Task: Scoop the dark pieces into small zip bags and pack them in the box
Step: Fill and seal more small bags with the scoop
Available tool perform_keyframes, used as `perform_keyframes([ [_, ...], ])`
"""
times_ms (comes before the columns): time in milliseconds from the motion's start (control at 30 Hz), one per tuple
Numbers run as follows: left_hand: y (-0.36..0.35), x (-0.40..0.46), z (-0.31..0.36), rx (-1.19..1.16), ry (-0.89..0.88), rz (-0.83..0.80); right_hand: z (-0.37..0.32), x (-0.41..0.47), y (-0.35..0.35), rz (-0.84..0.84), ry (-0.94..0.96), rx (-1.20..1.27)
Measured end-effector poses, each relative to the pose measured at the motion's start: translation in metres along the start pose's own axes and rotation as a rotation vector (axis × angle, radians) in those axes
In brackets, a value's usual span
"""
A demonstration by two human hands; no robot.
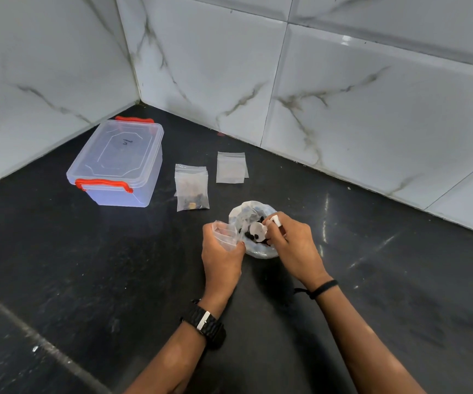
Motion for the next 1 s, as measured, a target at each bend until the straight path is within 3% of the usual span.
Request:
perform_keyframes([
  [267,-0.001,0.001,-0.001,-0.053,0.032,-0.008,0.006,0.001,0.002,-0.051,-0.094,0.164],
  [467,0.001,0.003,0.002,-0.066,0.020,0.006,0.016,-0.002,0.009,0.057,-0.163,0.348],
  [700,0.003,0.005,-0.003,-0.066,0.061,-0.027,0.005,-0.003,-0.007,-0.130,-0.036,0.196],
  [833,0.001,0.009,0.000,-0.031,0.038,-0.052,0.027,-0.003,0.000,0.017,-0.230,0.466],
  [1000,-0.001,0.012,0.004,-0.001,0.019,-0.086,0.030,-0.005,-0.006,-0.069,-0.261,0.525],
])
Point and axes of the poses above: each hand's wrist, its own x-axis towards the middle knuckle, its own y-axis out of the back of the hand, z = x × y, the point moved 10 cm from there along x, towards the middle knuckle, and after that the axes turned 3 degrees about -x, right-handed, at the moved point
